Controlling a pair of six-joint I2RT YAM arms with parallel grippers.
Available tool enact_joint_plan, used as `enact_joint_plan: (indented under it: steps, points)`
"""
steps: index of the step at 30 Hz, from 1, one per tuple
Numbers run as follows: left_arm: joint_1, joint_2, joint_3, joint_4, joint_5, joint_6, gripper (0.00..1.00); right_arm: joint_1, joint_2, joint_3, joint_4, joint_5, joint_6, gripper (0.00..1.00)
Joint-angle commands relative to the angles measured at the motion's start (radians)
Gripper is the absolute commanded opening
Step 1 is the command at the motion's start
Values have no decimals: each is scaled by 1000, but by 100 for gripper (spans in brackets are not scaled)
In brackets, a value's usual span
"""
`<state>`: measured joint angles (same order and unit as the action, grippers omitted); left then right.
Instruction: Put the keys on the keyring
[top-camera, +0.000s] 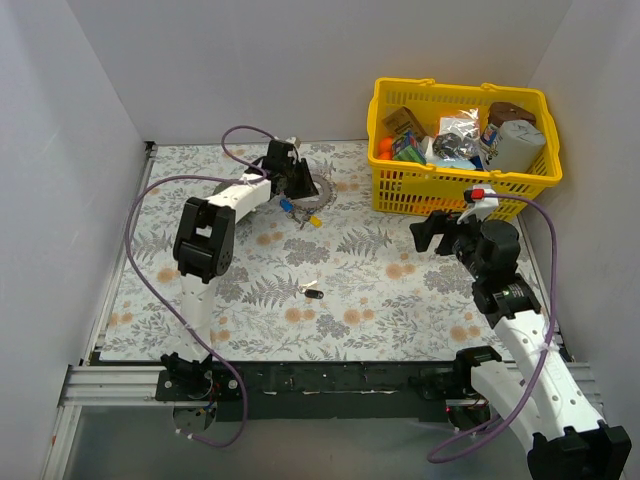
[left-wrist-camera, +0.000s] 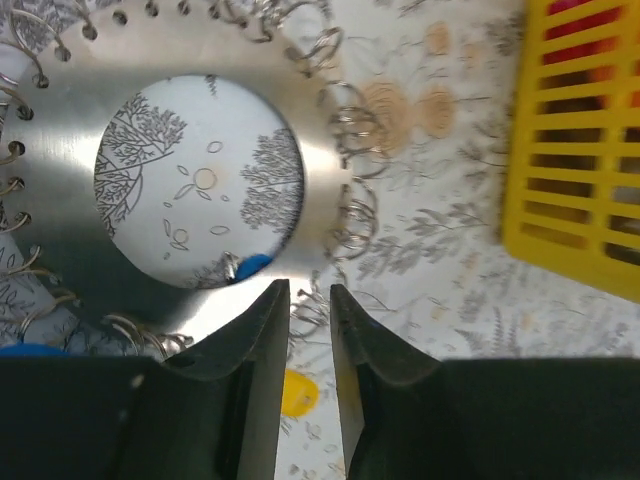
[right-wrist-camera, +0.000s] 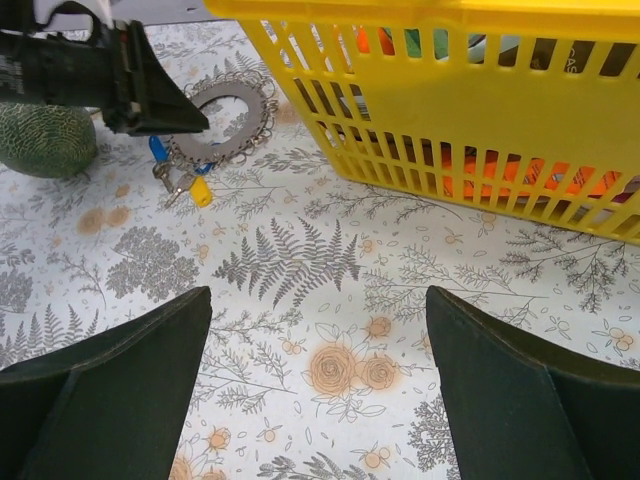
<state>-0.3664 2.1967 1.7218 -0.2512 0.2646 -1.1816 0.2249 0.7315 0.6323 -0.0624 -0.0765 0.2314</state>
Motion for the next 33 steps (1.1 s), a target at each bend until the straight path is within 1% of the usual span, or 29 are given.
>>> enact_joint_plan:
  steps: [1,5,9,10,12,13,14,15,16,17,20,21,23,24,29,33]
  points:
    - [-8,55,108,-53,-103,7,22,5,-29,18,-13,-26,-10,95]
    - [-8,135,159,-51,-122,-3,22,5,-44,1,-13,-60,-12,95]
    - [-8,158,136,-57,-105,-1,14,7,-47,3,-28,-71,-21,95]
    - [-8,144,86,-56,-93,-3,8,5,-49,3,-30,-71,-21,95]
    - [-14,114,11,-33,-93,-18,3,7,-50,1,-30,-75,-21,95]
    - [-16,95,-29,-20,-91,-23,1,7,-50,0,-28,-80,-23,94]
    - [-19,53,-116,9,-88,-33,1,5,-46,0,-25,-83,-20,94]
    - [-23,34,-157,19,-85,-36,0,7,-44,0,-25,-94,-18,94]
    - [-29,11,-194,30,-82,-39,0,7,-43,3,-24,-101,-20,94]
    - [-31,-30,-265,42,-80,-41,0,7,-35,4,-22,-109,-18,94]
    - [-42,-100,-368,69,-68,-56,0,7,-26,12,-22,-140,-20,94]
    - [-48,-145,-430,75,-65,-64,0,8,-21,12,-22,-152,-21,94]
    - [-65,-187,-477,79,-62,-76,0,10,-17,12,-20,-167,-21,94]
    - [-74,-224,-525,82,-61,-90,0,11,-15,10,-20,-169,-21,93]
    - [-124,-327,-636,90,-90,-116,0,19,-14,4,-17,-184,-18,94]
    - [-135,-434,-717,90,-111,-130,0,27,-15,9,-28,-186,-27,93]
